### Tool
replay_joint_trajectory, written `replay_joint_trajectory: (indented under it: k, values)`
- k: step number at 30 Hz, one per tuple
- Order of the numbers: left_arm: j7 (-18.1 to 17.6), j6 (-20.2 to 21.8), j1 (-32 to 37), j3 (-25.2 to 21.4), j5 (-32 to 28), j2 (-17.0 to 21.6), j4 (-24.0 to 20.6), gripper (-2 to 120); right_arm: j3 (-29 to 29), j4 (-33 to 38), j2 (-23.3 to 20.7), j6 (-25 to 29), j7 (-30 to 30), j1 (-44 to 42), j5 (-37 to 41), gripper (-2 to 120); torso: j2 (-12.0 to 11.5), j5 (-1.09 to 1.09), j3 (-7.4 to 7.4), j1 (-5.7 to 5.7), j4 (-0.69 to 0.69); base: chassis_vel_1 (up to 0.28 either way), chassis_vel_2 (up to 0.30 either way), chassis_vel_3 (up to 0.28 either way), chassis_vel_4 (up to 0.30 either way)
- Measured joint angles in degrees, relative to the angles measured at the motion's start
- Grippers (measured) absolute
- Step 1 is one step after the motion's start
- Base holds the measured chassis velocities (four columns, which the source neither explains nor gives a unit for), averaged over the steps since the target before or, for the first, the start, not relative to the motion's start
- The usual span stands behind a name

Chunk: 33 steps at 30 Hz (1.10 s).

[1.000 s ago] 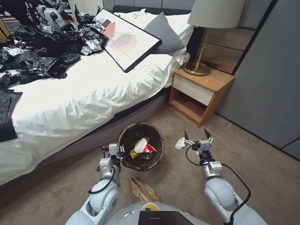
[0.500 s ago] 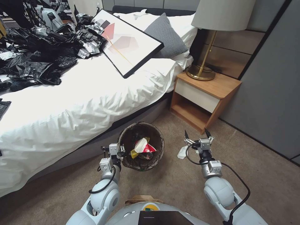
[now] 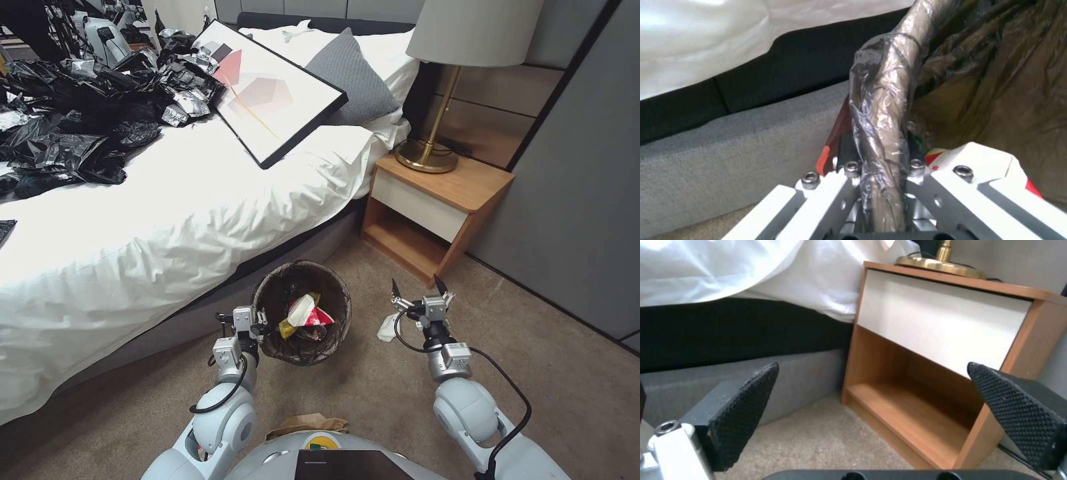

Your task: Pick up the trash bin, then pick up the garbage from the floor and place it into the trash bin.

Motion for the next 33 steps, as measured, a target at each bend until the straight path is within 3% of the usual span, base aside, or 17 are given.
replay_joint_trajectory:
  k: [14, 20, 23, 33]
  values:
    - [0.01, 0.01, 0.29, -0.30, 0.01, 0.30, -0.22, 2, -1.06, -1.70, -2.32, -0.69, -0.31, 2.17, 2.61, 100, 0.00, 0.00, 0.00, 0.00, 0.00, 0.000, 0.000, 0.000, 0.000]
    - [0.02, 0.00, 0.53, -0.35, 0.03, 0.32, -0.30, 2, -4.30, -5.32, -4.23, -3.35, -0.51, 5.57, 10.98, 100, 0.00, 0.00, 0.00, 0.00, 0.00, 0.000, 0.000, 0.000, 0.000]
    - [0.03, -0.01, 0.61, -0.44, 0.05, 0.59, -0.36, 2, -7.59, -11.32, -5.08, -5.81, -2.59, 9.88, 16.28, 100, 0.00, 0.00, 0.00, 0.00, 0.01, 0.000, 0.000, 0.000, 0.000]
    - [0.02, -0.06, 0.63, -0.37, 0.05, 1.05, -0.21, 2, -12.34, -25.11, -3.74, -8.07, -7.68, 16.72, 18.70, 100, 0.00, 0.00, 0.01, 0.00, -0.01, 0.000, 0.000, 0.000, 0.000]
